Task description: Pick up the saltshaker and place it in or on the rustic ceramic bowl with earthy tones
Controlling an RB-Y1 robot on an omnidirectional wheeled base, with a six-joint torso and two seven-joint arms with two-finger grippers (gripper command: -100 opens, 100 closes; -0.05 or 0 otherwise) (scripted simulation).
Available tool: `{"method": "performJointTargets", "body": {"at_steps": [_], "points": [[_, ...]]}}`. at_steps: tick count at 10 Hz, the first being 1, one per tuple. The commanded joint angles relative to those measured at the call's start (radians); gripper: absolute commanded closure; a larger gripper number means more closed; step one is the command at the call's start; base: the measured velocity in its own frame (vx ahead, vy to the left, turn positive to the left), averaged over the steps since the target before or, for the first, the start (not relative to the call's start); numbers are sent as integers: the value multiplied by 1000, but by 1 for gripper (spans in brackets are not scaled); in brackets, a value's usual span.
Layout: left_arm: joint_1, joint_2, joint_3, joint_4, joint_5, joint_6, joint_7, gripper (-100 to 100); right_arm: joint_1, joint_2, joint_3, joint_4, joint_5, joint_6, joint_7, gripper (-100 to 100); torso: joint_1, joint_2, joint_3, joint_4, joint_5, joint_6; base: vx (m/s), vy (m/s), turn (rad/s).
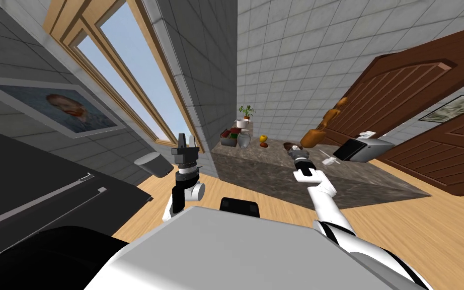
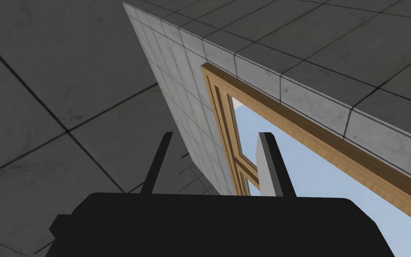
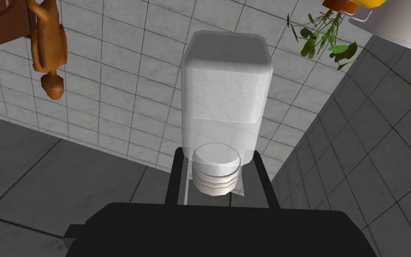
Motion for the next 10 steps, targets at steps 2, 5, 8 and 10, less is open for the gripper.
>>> {"method": "performJointTargets", "body": {"at_steps": [2,5,8,10], "points": [[0,0,0,0,0,0,0,0,3,-13,13,1,-4,1,13,100,1,-2,-2,-1,-1,0,144,-278,134],[0,0,0,0,0,0,0,0,18,-20,23,-5,-6,15,33,100,1,-8,-5,-3,-1,-2,158,-267,142],[0,0,0,0,0,0,0,0,30,-28,31,-11,-7,32,51,100,6,-7,-5,-2,0,-1,127,-229,88],[0,0,0,0,0,0,0,0,36,-34,36,-12,-8,44,60,100,5,-7,-4,-2,0,-1,110,-224,107]]}}
